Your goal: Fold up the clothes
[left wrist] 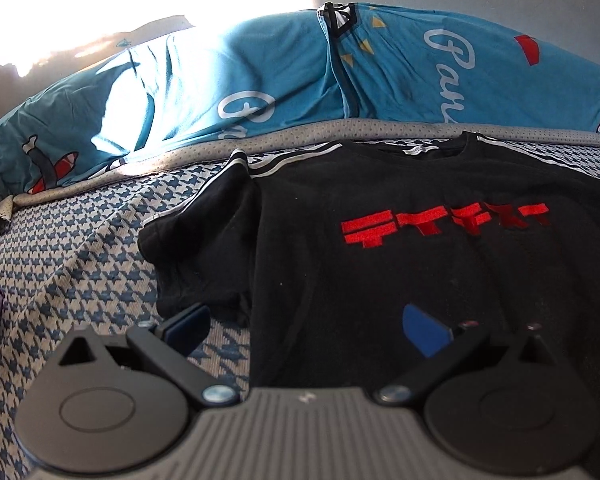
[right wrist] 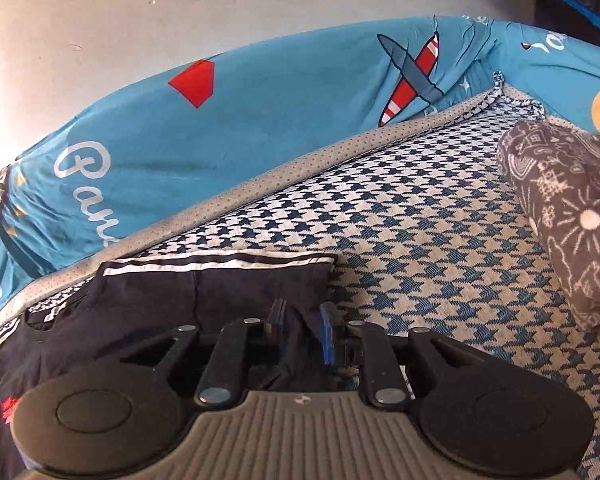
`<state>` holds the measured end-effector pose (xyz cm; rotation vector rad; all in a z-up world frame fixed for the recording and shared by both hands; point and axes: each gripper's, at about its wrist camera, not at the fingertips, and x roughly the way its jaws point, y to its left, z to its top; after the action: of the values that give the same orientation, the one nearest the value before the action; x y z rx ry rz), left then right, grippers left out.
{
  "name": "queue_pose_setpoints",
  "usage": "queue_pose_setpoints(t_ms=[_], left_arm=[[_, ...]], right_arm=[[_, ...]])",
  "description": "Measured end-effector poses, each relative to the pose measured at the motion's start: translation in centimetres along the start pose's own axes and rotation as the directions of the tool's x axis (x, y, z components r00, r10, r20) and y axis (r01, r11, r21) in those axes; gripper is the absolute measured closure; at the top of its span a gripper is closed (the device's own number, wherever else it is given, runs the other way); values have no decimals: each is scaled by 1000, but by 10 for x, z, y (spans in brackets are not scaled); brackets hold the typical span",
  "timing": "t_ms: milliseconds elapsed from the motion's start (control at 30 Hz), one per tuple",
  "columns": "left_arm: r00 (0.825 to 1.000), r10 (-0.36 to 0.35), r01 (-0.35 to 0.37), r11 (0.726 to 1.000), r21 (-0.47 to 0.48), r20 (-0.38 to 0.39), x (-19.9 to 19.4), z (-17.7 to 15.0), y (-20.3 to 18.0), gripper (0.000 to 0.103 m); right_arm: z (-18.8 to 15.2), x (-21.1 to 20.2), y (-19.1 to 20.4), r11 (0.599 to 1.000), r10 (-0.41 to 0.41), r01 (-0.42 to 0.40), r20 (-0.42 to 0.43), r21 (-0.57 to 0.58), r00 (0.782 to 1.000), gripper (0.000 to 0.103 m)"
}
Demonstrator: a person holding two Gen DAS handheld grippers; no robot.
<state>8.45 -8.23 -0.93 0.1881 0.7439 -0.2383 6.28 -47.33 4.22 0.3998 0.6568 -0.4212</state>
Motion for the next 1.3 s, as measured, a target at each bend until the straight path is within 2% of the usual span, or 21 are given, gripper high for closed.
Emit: queue_pose_setpoints(t_ms=[67, 133, 300, 533, 900, 1300], left_arm=[[1000, -8, 8, 1000, -3, 1, -6, -9, -3, 0], [1000, -10, 10, 1000, 4, 2, -12, -16, -6, 0], [1000, -14, 13, 1000, 17, 13, -22, -30, -12, 0], [999, -25, 25, 1000, 4, 27, -36, -43, -12, 0], [998, -40, 40, 999, 10, 51, -54, -53, -14, 0], [996, -84, 84, 996, -14, 27, -68, -67, -12, 0]], right_arm=[[-4, -8, -3, 999, 29, -29, -12, 20, 1000, 78], [-10, -14, -4, 999, 39, -39, -27, 19, 999, 76], [-30, -26, -5, 998, 51, -54, -79, -37, 996, 76], [-58, -46, -18, 996, 89, -91, -138, -9, 986, 75], [-87, -77, -35, 995, 92, -86, -158, 39, 983, 75], [-126, -108, -51, 994, 79, -63, -188, 92, 979, 73]])
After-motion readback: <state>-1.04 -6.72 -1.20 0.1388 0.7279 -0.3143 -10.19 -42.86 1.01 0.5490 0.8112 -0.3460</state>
